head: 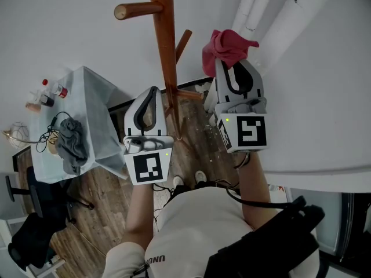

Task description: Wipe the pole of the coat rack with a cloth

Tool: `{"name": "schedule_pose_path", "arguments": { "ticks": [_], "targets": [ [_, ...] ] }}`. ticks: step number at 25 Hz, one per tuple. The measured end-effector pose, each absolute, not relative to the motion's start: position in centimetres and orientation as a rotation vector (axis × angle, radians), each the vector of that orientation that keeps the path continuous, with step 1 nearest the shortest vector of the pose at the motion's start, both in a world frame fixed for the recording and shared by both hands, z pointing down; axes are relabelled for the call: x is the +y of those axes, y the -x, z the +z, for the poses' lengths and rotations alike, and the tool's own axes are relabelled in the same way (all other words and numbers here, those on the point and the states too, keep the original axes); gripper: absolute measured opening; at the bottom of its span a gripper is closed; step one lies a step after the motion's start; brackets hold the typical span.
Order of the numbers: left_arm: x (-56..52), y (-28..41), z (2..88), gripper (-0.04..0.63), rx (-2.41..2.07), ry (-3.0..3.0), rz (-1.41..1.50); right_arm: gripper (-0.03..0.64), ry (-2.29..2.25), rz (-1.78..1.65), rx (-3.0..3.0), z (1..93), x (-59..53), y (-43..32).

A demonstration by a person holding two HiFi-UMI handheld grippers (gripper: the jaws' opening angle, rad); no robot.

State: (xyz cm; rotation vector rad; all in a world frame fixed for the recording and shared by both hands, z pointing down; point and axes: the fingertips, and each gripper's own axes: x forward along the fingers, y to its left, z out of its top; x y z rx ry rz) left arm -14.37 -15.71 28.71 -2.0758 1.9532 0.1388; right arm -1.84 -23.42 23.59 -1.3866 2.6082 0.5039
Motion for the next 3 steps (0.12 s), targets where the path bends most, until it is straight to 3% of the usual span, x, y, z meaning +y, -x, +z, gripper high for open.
{"name": "schedule_pose_path", "arguments": {
  "ticks": [3],
  "targets": [
    [-15.54, 14.38, 28.57, 0.014, 1.952, 2.075, 0.139, 0.072, 1.386, 0.506, 2.608, 23.47, -23.33, 1.88]
  ]
}}
